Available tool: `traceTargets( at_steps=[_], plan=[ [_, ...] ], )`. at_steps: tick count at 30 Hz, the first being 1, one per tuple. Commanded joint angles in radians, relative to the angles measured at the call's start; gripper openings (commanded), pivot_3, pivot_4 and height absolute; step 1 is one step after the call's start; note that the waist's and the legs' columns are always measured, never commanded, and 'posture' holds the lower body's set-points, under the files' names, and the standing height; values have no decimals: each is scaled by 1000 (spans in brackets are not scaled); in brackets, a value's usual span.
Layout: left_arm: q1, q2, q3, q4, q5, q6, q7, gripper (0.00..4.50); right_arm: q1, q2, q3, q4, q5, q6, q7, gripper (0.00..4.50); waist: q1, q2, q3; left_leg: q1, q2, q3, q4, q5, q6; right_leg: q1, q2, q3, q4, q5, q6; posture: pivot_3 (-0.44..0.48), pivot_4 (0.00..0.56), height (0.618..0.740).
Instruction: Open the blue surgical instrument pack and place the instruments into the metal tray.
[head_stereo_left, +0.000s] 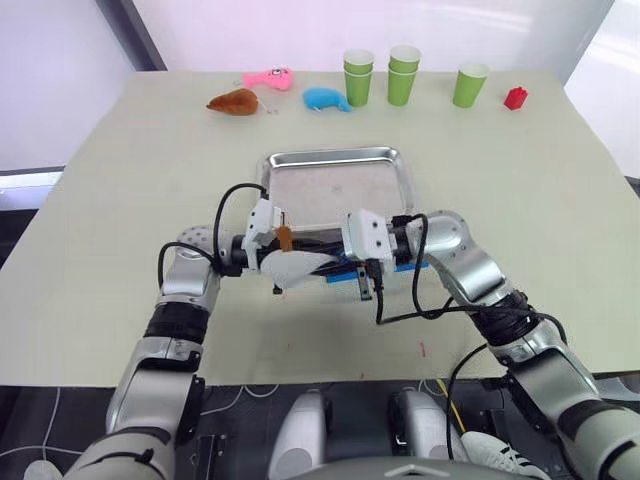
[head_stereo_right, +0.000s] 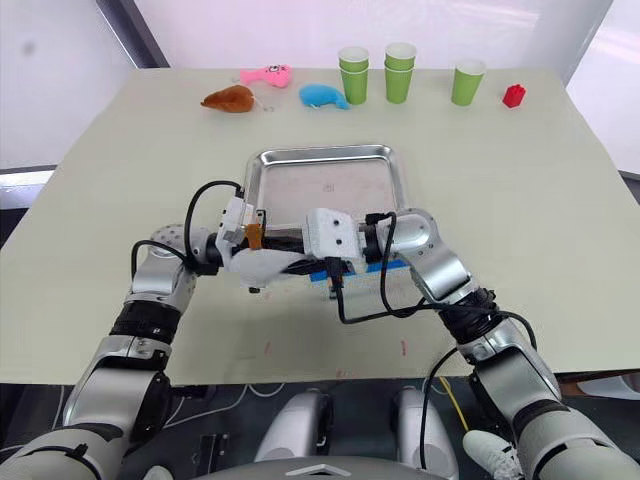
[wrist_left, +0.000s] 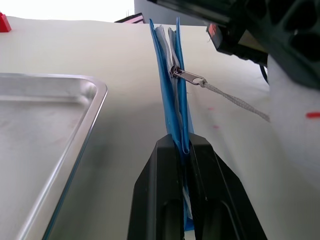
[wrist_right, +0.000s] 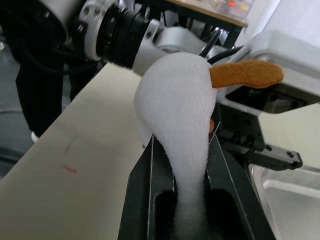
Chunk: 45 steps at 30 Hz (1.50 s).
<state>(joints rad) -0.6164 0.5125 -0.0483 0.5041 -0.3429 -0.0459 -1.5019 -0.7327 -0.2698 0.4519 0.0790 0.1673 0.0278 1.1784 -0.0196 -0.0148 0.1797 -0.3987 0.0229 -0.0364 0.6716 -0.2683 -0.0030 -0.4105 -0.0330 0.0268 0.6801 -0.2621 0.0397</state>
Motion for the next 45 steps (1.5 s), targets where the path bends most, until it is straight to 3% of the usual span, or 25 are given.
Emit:
traceTargets(
  at_steps=[1, 3, 4, 7, 10, 18, 26, 29, 35, 45],
  plan=[
    [-23, -10, 0, 19, 11, -23, 5, 0, 8, -19, 36, -7, -44, -67, 35, 892, 1, 0, 0, 0, 0, 0, 0, 0, 0, 0, 0, 0, 0, 0, 0, 0, 150, 740],
    [-27, -14, -1, 26, 15, -27, 5, 0, 17, -38, 54, 12, -80, -110, 44, 1263, 1, 0, 0, 0, 0, 0, 0, 0, 0, 0, 0, 0, 0, 0, 0, 0, 150, 740],
    [-29, -15, -2, 29, 16, -29, 5, 0, 22, -41, 55, 17, -86, -119, 44, 1985, 1, 0, 0, 0, 0, 0, 0, 0, 0, 0, 0, 0, -1, 0, 0, 0, 150, 740],
    [-29, -16, -3, 31, 18, -33, 4, 0, 33, -55, 55, 13, -105, -145, 43, 2810, 1, 0, 0, 0, 0, 0, 0, 0, 0, 0, 0, 0, -1, 0, 0, 0, 150, 740],
    [-24, -16, -3, 31, 20, -38, 3, 0, 43, -73, 44, 0, -113, -167, 39, 4414, 1, 0, 0, 0, 0, 0, 0, 0, 0, 0, 0, 0, 0, 0, 0, 0, 150, 740],
    [1, -18, -7, 3, 19, -30, 7, 0, 74, -103, -28, -73, -76, -165, -17, 4475, 3, 0, 0, 0, 0, 0, 0, 0, 0, 0, 0, 0, 0, 0, 0, 0, 150, 740],
    [10, -12, -4, -7, 17, -24, 10, 0, 172, -258, -260, -316, 328, 248, 45, 4475, 8, 0, 0, 0, 0, -1, 0, 0, 0, 1, -1, -1, -1, 0, 0, 0, 150, 740],
    [13, -15, -6, -16, 15, -20, 13, 0, 171, -311, -340, -272, 371, 298, 38, 4475, 5, 0, 0, 0, -1, 0, 1, 0, 0, 1, -1, 0, -1, 0, 0, 0, 150, 740],
    [19, -17, -10, -33, 13, -14, 14, 0, 160, -351, -431, -86, 321, 190, 47, 4475, 4, 0, 0, 0, 0, 0, 1, 0, 0, 1, 0, 0, -1, 0, 0, 0, 150, 740],
    [20, -21, -15, -51, 14, -13, 20, 0, 135, -333, -379, 150, 250, 133, 154, 4475, 4, 0, 0, 0, 0, 1, 1, 0, 0, 1, -1, 0, -1, 0, 0, 0, 150, 740]
  ],
)
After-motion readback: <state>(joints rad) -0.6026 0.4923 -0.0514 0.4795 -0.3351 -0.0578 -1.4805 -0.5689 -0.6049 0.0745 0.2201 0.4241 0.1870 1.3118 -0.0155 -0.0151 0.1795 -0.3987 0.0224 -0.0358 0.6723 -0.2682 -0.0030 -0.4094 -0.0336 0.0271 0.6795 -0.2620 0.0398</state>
